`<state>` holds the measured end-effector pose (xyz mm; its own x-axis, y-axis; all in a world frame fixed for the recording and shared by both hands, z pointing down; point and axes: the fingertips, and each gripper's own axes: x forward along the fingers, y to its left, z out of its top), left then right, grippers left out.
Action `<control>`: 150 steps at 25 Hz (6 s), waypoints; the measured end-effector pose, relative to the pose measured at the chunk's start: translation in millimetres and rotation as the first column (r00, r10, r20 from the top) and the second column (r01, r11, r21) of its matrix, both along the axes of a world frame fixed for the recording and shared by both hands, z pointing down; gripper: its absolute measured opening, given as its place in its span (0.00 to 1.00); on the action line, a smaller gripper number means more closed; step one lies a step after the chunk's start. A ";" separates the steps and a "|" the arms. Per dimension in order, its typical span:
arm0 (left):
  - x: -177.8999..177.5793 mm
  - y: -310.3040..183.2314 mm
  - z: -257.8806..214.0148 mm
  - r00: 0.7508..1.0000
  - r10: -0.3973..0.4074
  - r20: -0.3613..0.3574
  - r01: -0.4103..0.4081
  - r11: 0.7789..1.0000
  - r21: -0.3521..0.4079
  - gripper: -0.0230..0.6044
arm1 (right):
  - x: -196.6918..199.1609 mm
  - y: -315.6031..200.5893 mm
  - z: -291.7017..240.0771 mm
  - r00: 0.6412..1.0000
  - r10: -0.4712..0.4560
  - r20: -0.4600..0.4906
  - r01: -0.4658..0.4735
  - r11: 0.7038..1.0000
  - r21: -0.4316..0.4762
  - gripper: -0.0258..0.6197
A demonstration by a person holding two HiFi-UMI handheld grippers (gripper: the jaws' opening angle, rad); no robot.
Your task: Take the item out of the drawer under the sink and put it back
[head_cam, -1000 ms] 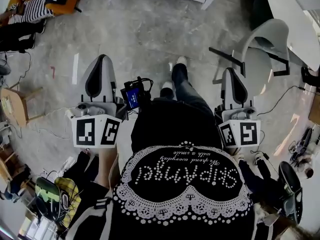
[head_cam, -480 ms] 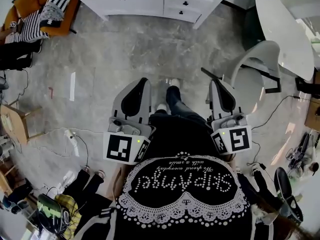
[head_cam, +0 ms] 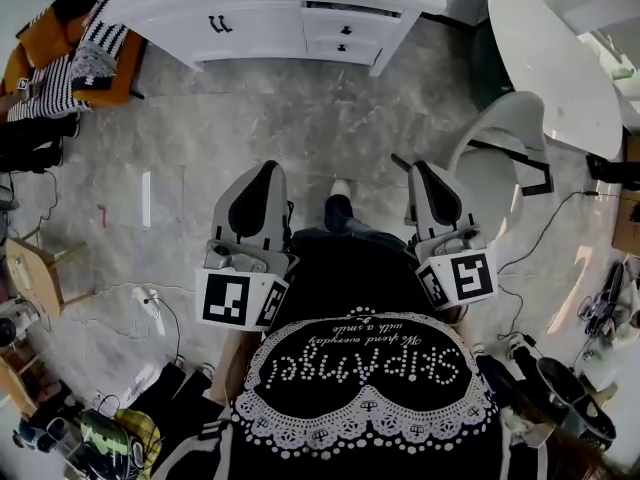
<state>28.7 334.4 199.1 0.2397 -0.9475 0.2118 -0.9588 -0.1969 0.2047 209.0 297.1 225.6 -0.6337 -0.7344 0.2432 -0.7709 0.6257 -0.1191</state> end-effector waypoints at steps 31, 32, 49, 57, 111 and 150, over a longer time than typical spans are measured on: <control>-58.6 -115.3 -8.2 0.999 -0.043 0.021 0.043 0.999 0.001 0.04 | -30.4 -113.9 10.0 0.998 0.049 0.034 -0.048 0.998 -0.035 0.07; -63.3 -124.0 -8.5 0.999 -0.031 0.021 0.031 1.000 -0.004 0.04 | -36.3 -121.6 7.9 0.998 0.059 0.035 -0.057 0.998 -0.034 0.07; -125.8 -217.7 -10.0 0.995 0.091 -0.033 -0.092 0.995 -0.024 0.04 | -121.2 -198.1 -2.6 0.992 0.127 0.023 -0.126 0.991 -0.032 0.07; -160.6 -231.4 -13.4 0.994 0.106 -0.029 -0.106 0.994 -0.001 0.04 | -154.0 -210.7 -7.0 0.988 0.149 0.035 -0.149 0.989 -0.005 0.07; -144.6 -287.9 -21.6 1.000 0.015 -0.023 -0.014 0.999 0.048 0.04 | -117.1 -270.8 -8.0 0.993 0.115 0.033 -0.116 0.993 0.018 0.07; -164.3 -320.0 -33.3 0.997 0.072 0.000 -0.071 0.996 0.058 0.04 | -133.6 -292.3 -20.3 0.984 0.171 0.038 -0.172 0.985 0.022 0.07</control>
